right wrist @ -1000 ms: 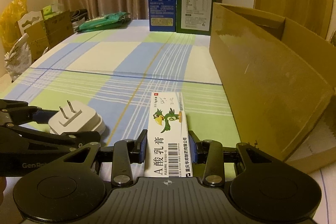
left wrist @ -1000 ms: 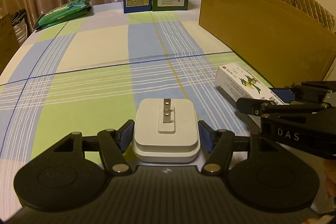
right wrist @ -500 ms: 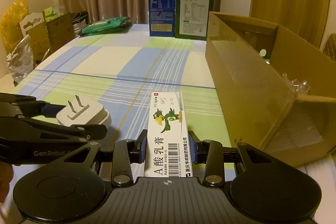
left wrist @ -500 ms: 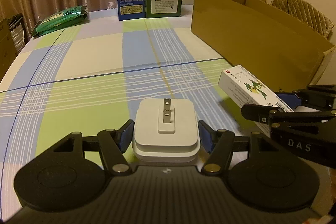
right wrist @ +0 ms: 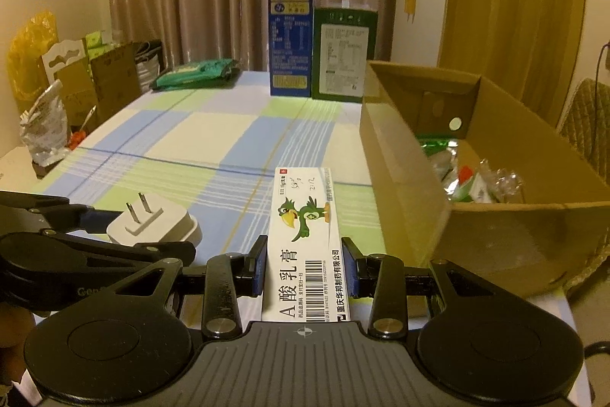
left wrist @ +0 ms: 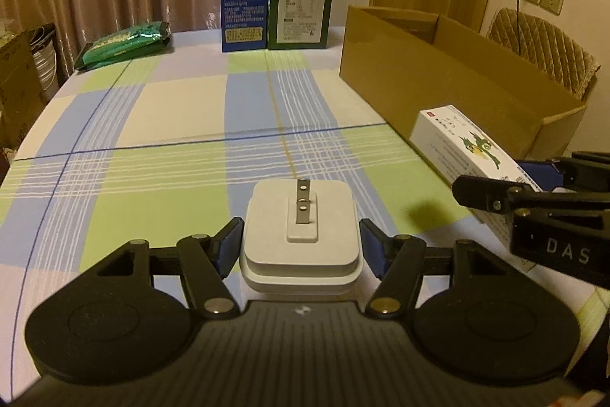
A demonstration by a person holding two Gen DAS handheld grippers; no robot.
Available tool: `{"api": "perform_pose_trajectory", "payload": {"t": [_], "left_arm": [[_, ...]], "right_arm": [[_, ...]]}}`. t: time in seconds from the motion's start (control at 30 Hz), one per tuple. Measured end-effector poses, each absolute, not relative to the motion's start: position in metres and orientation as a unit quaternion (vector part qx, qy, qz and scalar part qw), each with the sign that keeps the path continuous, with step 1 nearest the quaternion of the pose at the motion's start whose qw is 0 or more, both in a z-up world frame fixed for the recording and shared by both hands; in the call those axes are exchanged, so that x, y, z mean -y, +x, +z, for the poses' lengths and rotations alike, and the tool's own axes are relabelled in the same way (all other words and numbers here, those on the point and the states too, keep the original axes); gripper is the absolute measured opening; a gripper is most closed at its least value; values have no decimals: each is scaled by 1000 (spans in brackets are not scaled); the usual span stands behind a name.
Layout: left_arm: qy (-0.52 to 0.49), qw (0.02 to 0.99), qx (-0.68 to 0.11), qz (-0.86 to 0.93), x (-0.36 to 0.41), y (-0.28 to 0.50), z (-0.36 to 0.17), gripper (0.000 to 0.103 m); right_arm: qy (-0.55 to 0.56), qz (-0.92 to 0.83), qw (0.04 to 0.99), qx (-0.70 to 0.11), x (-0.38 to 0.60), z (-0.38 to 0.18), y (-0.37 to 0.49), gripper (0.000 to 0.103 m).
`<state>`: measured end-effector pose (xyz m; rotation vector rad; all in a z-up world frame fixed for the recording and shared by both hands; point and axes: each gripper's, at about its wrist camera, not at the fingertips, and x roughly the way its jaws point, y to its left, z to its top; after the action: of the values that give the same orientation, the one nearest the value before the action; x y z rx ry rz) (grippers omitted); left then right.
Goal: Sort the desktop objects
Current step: 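Lift the plug adapter with the left tool while the right tool lifts the ointment box, then carry the plug adapter and ointment box over the cardboard box with both tools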
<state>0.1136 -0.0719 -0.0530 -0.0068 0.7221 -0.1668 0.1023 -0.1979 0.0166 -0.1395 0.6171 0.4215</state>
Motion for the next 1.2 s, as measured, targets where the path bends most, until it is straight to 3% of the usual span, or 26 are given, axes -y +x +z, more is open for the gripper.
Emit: {"api": "perform_pose_trajectory", "payload": {"t": [1.2], "left_arm": [[-18,936,-330,-119,152,48,16,60]], "right_arm": [[8,124,959,-256,314,85,42,36]]}}
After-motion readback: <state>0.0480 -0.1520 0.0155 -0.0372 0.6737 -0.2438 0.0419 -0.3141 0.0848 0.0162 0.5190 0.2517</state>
